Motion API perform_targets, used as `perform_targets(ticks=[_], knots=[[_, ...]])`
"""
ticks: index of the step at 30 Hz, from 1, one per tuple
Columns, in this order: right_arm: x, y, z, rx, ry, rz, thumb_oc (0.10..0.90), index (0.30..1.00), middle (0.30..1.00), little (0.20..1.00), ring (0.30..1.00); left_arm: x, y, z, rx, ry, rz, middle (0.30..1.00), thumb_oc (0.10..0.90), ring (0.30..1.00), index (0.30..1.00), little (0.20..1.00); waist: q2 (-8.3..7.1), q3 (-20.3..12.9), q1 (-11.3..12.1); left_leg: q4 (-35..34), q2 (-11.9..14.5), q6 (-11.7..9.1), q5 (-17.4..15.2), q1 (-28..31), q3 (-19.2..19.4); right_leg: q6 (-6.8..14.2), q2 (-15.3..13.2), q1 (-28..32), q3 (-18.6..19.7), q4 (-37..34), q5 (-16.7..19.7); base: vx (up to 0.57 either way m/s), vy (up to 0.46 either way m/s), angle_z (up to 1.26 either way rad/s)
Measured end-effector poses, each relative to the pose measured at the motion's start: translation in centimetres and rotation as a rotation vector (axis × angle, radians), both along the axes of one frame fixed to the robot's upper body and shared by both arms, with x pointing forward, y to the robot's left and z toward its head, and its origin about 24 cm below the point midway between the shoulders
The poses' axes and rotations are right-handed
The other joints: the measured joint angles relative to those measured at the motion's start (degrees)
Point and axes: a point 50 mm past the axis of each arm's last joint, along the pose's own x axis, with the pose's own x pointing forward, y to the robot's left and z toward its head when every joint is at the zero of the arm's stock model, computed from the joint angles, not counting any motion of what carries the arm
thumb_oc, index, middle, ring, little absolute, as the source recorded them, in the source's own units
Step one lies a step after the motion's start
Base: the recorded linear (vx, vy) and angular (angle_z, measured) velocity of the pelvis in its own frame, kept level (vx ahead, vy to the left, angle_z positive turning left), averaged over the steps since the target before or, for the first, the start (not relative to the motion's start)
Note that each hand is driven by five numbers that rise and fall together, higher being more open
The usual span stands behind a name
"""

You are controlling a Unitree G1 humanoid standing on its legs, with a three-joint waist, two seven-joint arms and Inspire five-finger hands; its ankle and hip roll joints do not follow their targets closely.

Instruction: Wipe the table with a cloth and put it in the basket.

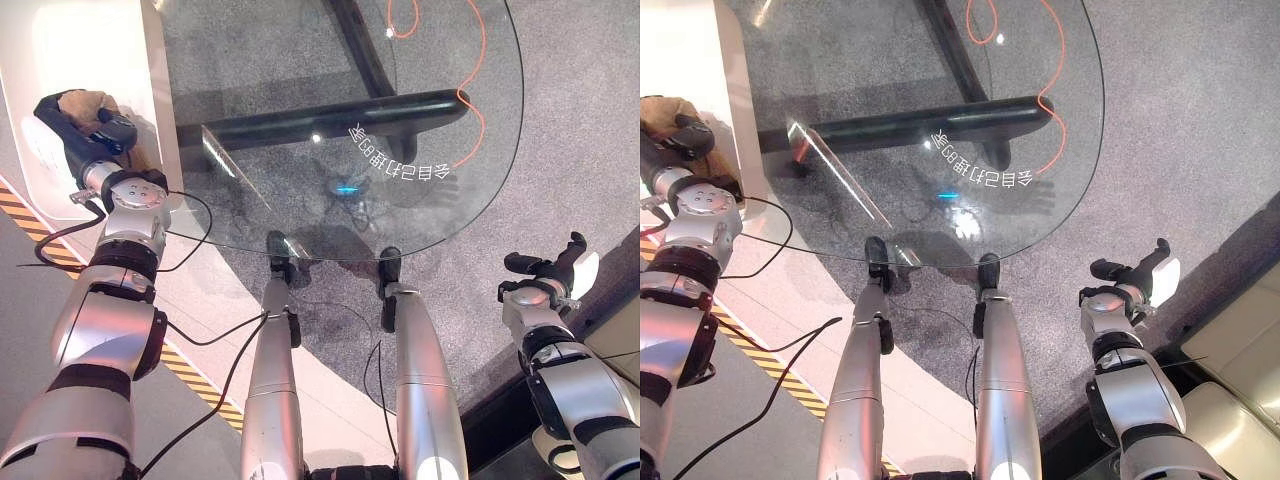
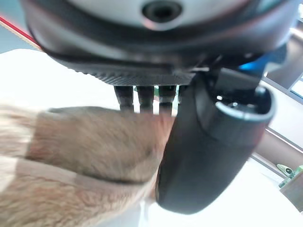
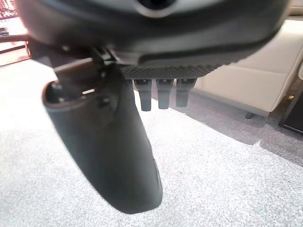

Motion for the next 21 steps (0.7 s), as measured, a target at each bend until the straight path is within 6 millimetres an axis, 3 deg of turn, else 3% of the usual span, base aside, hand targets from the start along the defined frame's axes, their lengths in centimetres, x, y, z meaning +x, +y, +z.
perform_targets(ticks=[15, 21], knots=[[0.1, 0.0, 0.0, 0.002, -0.001, 0.007, 0.8, 0.9, 0.9, 0.9, 0.9, -0.4, 0.9, 0.7, 0.004, -0.022, 0.021, 0.9, 0.8, 0.9, 0.9, 0.9, -0.01, 0.0, -0.04, 0.03, 0.04, 0.0, 0.02, 0.01, 0.0, 0.0, 0.04, 0.03, 0.0, 0.09, 0.0, 0.0, -0.008, 0.0], [-0.3, 0.2, -0.7, 0.013, 0.009, 0.018, 0.8, 0.9, 0.9, 0.9, 0.9, -0.8, 0.6, 1.5, -0.047, -0.201, -0.023, 0.9, 0.8, 0.9, 0.9, 0.9, -0.01, -0.01, -0.05, 0.05, 0.17, -0.49, 0.57, 1.67, -0.53, -0.01, 0.16, 1.99, -0.45, 0.41, 0.01, -0.01, -0.086, 0.02]])
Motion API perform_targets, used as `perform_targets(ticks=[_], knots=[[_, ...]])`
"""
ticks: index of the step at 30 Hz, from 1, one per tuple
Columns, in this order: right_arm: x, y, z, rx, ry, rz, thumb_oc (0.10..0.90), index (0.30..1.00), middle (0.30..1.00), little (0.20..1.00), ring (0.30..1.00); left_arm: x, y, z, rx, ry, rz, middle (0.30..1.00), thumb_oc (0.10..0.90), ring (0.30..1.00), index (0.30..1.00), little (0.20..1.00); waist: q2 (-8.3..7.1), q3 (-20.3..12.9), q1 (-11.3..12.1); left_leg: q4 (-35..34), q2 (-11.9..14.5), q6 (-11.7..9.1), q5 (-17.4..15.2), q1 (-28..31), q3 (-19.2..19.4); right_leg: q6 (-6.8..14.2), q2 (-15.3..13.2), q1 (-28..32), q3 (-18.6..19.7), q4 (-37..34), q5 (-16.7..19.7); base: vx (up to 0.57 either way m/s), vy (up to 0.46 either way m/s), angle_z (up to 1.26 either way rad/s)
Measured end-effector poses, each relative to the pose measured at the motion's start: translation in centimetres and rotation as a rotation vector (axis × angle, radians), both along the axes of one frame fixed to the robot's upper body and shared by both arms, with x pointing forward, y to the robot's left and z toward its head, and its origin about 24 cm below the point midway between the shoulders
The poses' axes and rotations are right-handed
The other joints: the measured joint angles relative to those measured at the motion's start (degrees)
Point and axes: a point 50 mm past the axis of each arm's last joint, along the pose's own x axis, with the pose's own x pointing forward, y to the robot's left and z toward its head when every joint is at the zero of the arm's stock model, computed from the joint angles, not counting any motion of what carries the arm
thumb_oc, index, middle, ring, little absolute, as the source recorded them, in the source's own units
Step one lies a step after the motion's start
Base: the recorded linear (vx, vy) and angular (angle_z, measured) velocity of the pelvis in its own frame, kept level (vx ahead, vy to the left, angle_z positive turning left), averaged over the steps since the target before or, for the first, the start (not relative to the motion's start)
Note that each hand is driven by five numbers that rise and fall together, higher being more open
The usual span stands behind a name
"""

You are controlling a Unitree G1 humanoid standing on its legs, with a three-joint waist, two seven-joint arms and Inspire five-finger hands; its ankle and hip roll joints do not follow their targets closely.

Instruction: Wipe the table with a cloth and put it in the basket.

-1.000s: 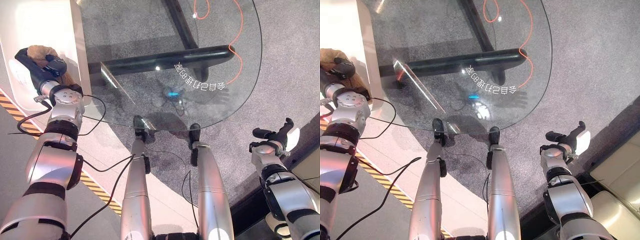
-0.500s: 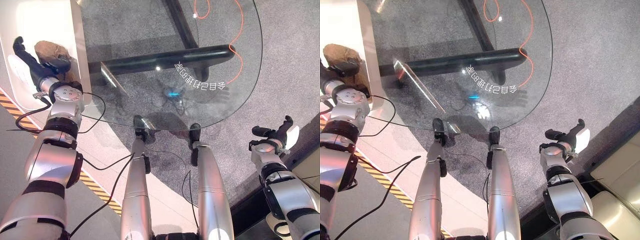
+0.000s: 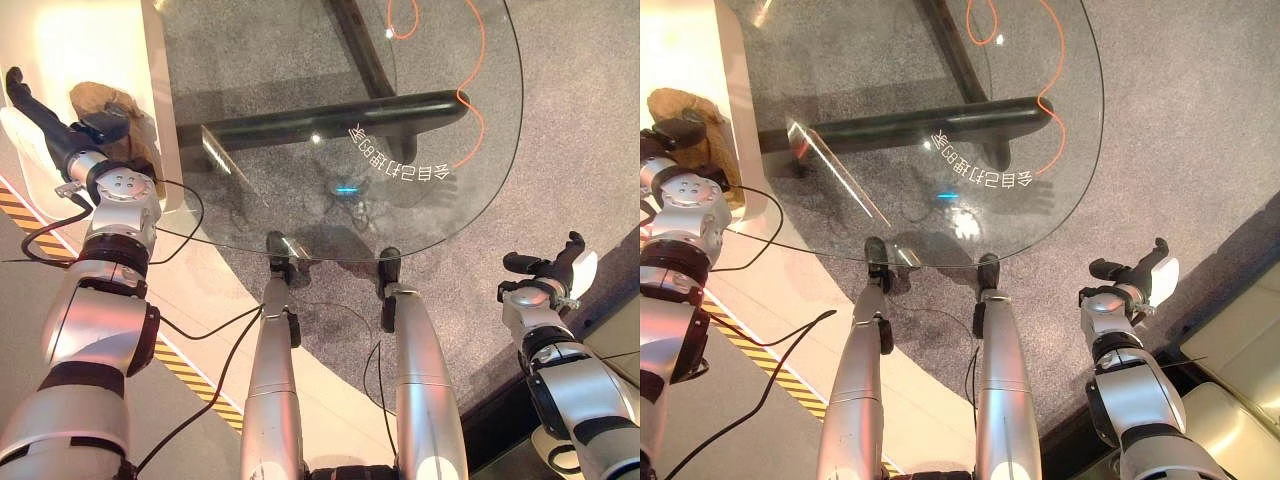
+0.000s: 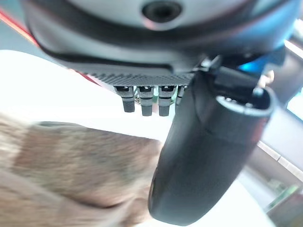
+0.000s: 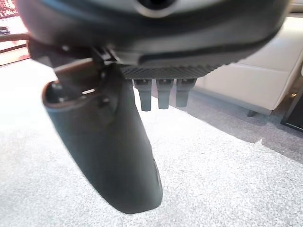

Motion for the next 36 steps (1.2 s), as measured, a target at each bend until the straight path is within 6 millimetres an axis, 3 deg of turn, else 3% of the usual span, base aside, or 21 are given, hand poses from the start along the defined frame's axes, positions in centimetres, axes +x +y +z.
perform_targets(ticks=[7, 14, 19, 21, 22, 24, 26, 27, 31, 34, 36], knots=[[-1.4, 0.3, -2.4, 0.03, 0.051, -0.006, 0.8, 0.9, 0.9, 0.9, 0.9, -0.9, -0.3, -0.4, 0.033, -0.118, -0.017, 0.9, 0.8, 0.9, 0.9, 0.9, 0.05, -0.04, 1.05, -3.01, 0.49, -0.05, -0.48, 7.95, 0.12, 0.27, 0.45, 7.58, -0.05, -3.15, 0.21, -0.02, -0.085, -0.03], [-4.8, 0.0, -6.5, 0.1, 0.149, -0.026, 0.8, 0.9, 0.9, 0.9, 0.9, -1.3, 0.1, -2.3, 0.086, -0.056, -0.075, 0.9, 0.8, 0.9, 0.9, 0.9, 0.34, -0.14, 1.89, -9.17, 0.56, 0.85, 1.12, 21.2, 0.49, 1.29, 0.14, 22.27, -1.19, -10.68, 1.62, 0.04, -0.134, 0.04], [-7.6, -1.0, -8.8, 0.141, 0.206, -0.043, 0.8, 0.9, 0.9, 0.9, 0.9, -2.8, 2.3, -4.5, 0.112, 0.012, -0.105, 0.9, 0.8, 0.9, 0.9, 0.9, 3.25, -2.17, 3.31, -14.07, 0.61, 2.17, 1.32, 29.01, 0.72, 2.26, -0.11, 30.81, -2.21, -16.23, 2.62, 0.05, -0.021, 0.07], [-9.0, -0.7, -10.2, 0.166, 0.256, -0.021, 0.8, 0.9, 0.9, 0.9, 0.9, -3.9, 3.3, -7.3, 0.086, 0.085, -0.115, 0.9, 0.8, 0.9, 0.9, 0.9, 4.12, -2.99, 3.03, -15.22, 0.13, 2.09, 1.58, 33.67, 0.94, 2.72, -0.67, 36.59, -2.64, -19.16, 2.6, 0.09, 0.005, 0.13], [-11.0, -0.9, -11.6, 0.169, 0.321, -0.015, 0.8, 0.9, 0.9, 0.9, 0.9, -4.8, 3.4, -10.4, 0.066, 0.164, -0.157, 0.9, 0.8, 0.9, 0.9, 0.9, 5.31, -7.81, 3.51, -16.33, 0.05, 2.65, 1.01, 33.81, 0.83, 3.12, -0.86, 37.56, -3.47, -21.29, 2.56, 0.1, 0.006, 0.16], [-13.2, -1.1, -12.9, 0.157, 0.402, 0.003, 0.8, 0.9, 0.9, 0.9, 0.9, -6.1, 3.0, -14.4, -0.005, 0.245, -0.226, 0.9, 0.8, 0.9, 0.9, 0.9, 6.04, -10.22, 4.52, -17.38, -0.29, 2.84, 0.95, 37.22, 0.86, 3.89, -0.98, 42.37, -3.74, -25.02, 3.48, 0.09, 0.005, 0.12], [-15.8, -0.6, -14.8, 0.165, 0.531, 0.058, 0.8, 0.9, 0.9, 0.9, 0.9, -8.2, 1.9, -19.7, -0.084, 0.395, -0.305, 0.9, 0.8, 0.9, 0.9, 0.9, 5.75, -13.64, 4.71, -18.02, -0.74, 3.46, 0.44, 40.82, 0.83, 4.36, -1.25, 48.83, -5.06, -30.46, 4.32, 0.13, 0.031, 0.2], [-17.2, 0.0, -15.9, 0.199, 0.591, 0.081, 0.8, 0.9, 0.9, 0.9, 0.9, -10.2, 1.6, -23.0, -0.127, 0.509, -0.332, 0.9, 0.8, 0.9, 0.9, 0.9, 4.9, -17.0, 5.01, -18.84, -0.6, 3.53, -0.32, 41.92, 0.77, 4.47, -1.11, 50.39, -5.55, -32.54, 4.31, 0.19, 0.047, 0.19], [-19.8, 1.7, -18.0, 0.28, 0.743, 0.173, 0.8, 0.9, 0.9, 0.9, 0.9, -16.5, 0.9, -31.0, -0.292, 0.842, -0.34, 0.9, 0.8, 0.9, 0.9, 0.9, 1.6, -21.84, 5.26, -18.95, -0.89, 3.25, -2.24, 45.7, 0.62, 4.87, -0.97, 58.0, -6.47, -39.54, 6.15, 0.17, 0.03, 0.08], [-22.0, 2.8, -19.3, 0.346, 0.84, 0.226, 0.8, 0.9, 0.9, 0.9, 0.9, -21.8, 0.2, -35.0, -0.375, 1.096, -0.35, 0.9, 0.8, 0.9, 0.9, 0.9, -1.17, -25.54, 5.39, -18.99, -1.15, 3.27, -3.12, 47.35, 0.78, 4.55, -0.98, 60.9, -6.69, -43.09, 7.26, 0.07, 0.019, 0.0], [-23.0, 3.2, -19.7, 0.377, 0.893, 0.256, 0.8, 0.9, 0.9, 0.9, 0.9, -24.6, -0.7, -36.9, -0.419, 1.222, -0.369, 0.9, 0.8, 0.9, 0.9, 0.9, -2.07, -27.15, 5.36, -19.02, -1.2, 3.22, -3.53, 47.82, 0.9, 4.32, -0.97, 61.94, -6.79, -44.3, 7.7, 0.04, 0.035, -0.02]])
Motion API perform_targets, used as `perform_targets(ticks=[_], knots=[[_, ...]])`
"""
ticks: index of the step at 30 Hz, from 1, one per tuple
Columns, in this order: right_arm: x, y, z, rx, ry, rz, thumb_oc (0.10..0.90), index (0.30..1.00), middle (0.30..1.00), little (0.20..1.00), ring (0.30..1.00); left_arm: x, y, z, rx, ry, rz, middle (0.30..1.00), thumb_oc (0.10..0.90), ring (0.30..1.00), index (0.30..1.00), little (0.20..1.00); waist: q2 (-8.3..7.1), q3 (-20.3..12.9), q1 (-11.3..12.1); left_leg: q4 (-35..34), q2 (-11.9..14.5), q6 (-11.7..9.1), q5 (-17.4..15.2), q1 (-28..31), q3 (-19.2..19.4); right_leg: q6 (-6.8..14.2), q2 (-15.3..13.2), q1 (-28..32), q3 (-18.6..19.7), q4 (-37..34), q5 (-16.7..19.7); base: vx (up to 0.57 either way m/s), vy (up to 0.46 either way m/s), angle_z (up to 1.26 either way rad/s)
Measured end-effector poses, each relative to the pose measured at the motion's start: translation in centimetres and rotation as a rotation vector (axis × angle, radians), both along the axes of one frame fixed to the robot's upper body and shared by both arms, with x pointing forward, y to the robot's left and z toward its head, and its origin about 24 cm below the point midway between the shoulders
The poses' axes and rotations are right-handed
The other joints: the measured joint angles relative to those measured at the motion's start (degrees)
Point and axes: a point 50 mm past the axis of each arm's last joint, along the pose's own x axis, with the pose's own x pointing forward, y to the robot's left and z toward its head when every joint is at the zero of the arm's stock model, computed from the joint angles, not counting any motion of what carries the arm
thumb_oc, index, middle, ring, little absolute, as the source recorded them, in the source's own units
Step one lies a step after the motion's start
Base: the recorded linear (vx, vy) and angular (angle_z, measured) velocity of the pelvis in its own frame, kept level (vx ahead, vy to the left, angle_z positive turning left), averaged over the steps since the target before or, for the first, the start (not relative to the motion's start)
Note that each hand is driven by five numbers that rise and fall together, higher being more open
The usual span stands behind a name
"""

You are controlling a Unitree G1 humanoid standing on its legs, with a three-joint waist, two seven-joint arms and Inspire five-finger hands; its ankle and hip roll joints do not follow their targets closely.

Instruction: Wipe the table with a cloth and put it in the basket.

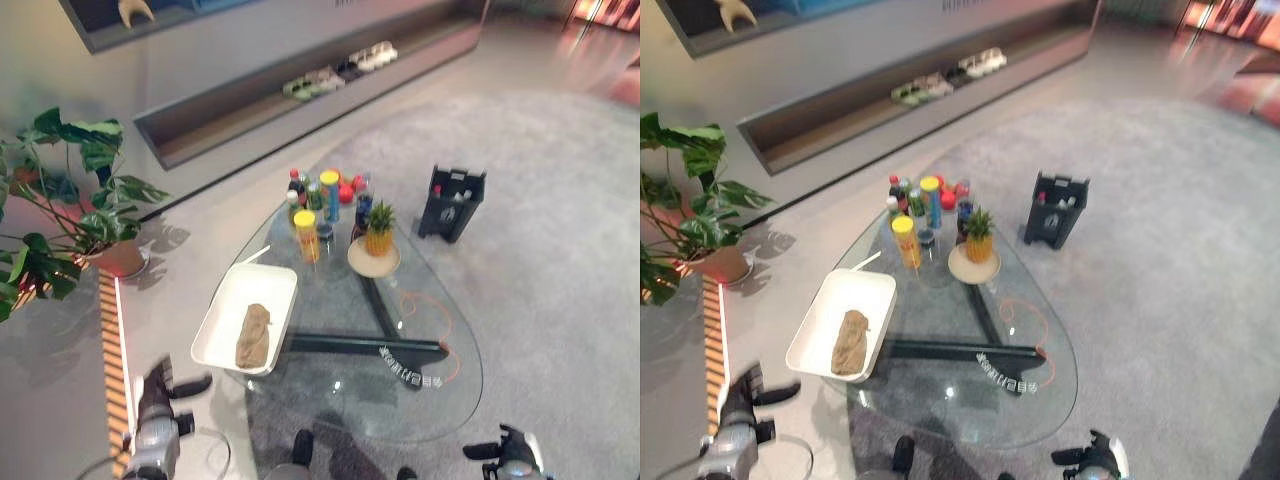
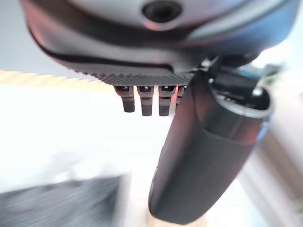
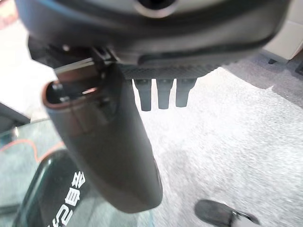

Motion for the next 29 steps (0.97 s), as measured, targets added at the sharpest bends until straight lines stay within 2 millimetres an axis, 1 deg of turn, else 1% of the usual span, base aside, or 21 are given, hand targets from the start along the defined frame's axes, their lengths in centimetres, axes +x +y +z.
perform_targets(ticks=[1, 2, 4, 6, 10, 14, 16, 18, 21, 23, 29], knots=[[-0.6, 0.0, -0.2, 0.014, 0.034, 0.016, 0.8, 0.9, 0.9, 0.9, 0.9, -1.4, -0.7, -0.9, -0.024, 0.068, -0.018, 0.9, 0.8, 0.9, 0.9, 0.9, -0.16, -0.79, -0.07, 0.01, -0.05, 0.0, -0.01, 0.03, 0.04, -0.01, 0.0, 0.24, -0.01, -0.52, 0.24, 0.03, 0.04, -0.02], [-1.0, 0.0, -0.3, 0.027, 0.058, 0.026, 0.8, 0.9, 0.9, 0.9, 0.9, -2.3, -1.3, -1.5, -0.045, 0.108, -0.037, 0.9, 0.8, 0.9, 0.9, 0.9, -0.17, -0.87, -0.23, 0.02, -0.07, 0.0, 0.0, 0.51, 0.09, -0.01, 0.0, 0.87, 0.01, -0.73, 0.36, 0.03, 0.039, -0.02], [-1.8, 0.1, -0.5, 0.048, 0.103, 0.046, 0.8, 0.9, 0.9, 0.9, 0.9, -3.3, -2.3, -2.2, -0.077, 0.158, -0.079, 0.9, 0.8, 0.9, 0.9, 0.9, 0.02, -0.99, -0.35, -0.01, -0.05, -0.02, -0.13, 1.44, 0.21, -0.04, -0.01, 1.75, 0.04, -0.95, 0.37, 0.02, 0.029, -0.03], [-2.2, 0.1, -0.7, 0.065, 0.126, 0.05, 0.8, 0.9, 0.9, 0.9, 0.9, -3.8, -2.9, -2.5, -0.104, 0.177, -0.102, 0.9, 0.8, 0.9, 0.9, 0.9, 0.45, -1.53, -0.35, -0.13, 0.17, 0.16, -0.6, 1.73, 0.7, -0.35, 0.08, 1.86, 0.21, -1.14, 0.41, 0.02, 0.03, -0.11], [-2.7, 0.3, -0.8, 0.075, 0.172, 0.097, 0.8, 0.9, 0.9, 0.9, 0.9, -4.2, -3.5, -2.9, -0.133, 0.234, -0.134, 0.9, 0.8, 0.9, 0.9, 0.9, 1.45, -2.37, -0.68, -0.36, 0.45, 0.03, -0.97, 1.92, 1.24, -0.54, 0.22, 1.77, 0.45, -1.43, 0.62, 0.02, 0.029, -0.07], [-3.1, 0.5, -1.0, 0.081, 0.222, 0.155, 0.8, 0.9, 0.9, 0.9, 0.9, -4.7, -4.2, -3.4, -0.188, 0.351, -0.23, 0.9, 0.8, 0.9, 0.9, 0.9, 1.58, -2.63, -0.7, -0.19, 0.42, 0.29, -0.78, 2.09, 1.4, -0.16, 0.15, 1.81, 0.54, -1.42, 0.88, 0.01, 0.035, -0.03], [-3.1, 0.7, -1.1, 0.089, 0.226, 0.169, 0.8, 0.9, 0.9, 0.9, 0.9, -5.5, -4.9, -3.8, -0.226, 0.422, -0.266, 0.9, 0.8, 0.9, 0.9, 0.9, 1.53, -2.61, -0.73, -0.01, 0.38, 0.2, -0.71, 2.29, 1.5, -0.14, 0.1, 1.93, 0.62, -1.37, 0.89, 0.0, 0.015, -0.01], [-3.0, 0.8, -1.1, 0.095, 0.228, 0.175, 0.8, 0.9, 0.9, 0.9, 0.9, -5.9, -5.2, -4.0, -0.233, 0.457, -0.28, 0.9, 0.8, 0.9, 0.9, 0.9, 1.45, -2.55, -0.72, -0.02, 0.4, 0.14, -0.67, 2.55, 1.58, -0.14, 0.11, 2.14, 0.67, -1.38, 0.89, 0.0, 0.0, 0.0], [-3.1, 1.0, -1.2, 0.096, 0.255, 0.223, 0.8, 0.9, 0.9, 0.9, 0.9, -6.4, -5.2, -4.1, -0.235, 0.499, -0.278, 0.9, 0.8, 0.9, 0.9, 0.9, 0.77, -2.49, -0.71, -0.08, 0.43, 0.23, -0.83, 2.88, 1.63, -0.14, 0.11, 2.48, 0.69, -1.39, 0.86, 0.0, 0.0, 0.0], [-3.1, 1.1, -1.2, 0.09, 0.272, 0.244, 0.8, 0.9, 0.9, 0.9, 0.9, -6.5, -5.2, -4.1, -0.234, 0.504, -0.278, 0.9, 0.8, 0.9, 0.9, 0.9, 0.57, -2.6, -0.7, -0.27, 0.44, 0.2, -0.95, 2.9, 1.69, -0.17, 0.1, 2.48, 0.86, -1.39, 0.86, 0.0, 0.0, 0.0], [-3.4, 1.4, -1.4, 0.101, 0.309, 0.274, 0.8, 0.9, 0.9, 0.9, 0.9, -6.5, -5.2, -4.1, -0.233, 0.505, -0.279, 0.9, 0.8, 0.9, 0.9, 0.9, 0.61, -2.64, -0.67, -0.34, 0.6, 0.2, -1.24, 3.7, 2.63, -0.18, 0.1, 2.76, 1.85, -1.46, 0.89, 0.02, -0.006, -0.08]])
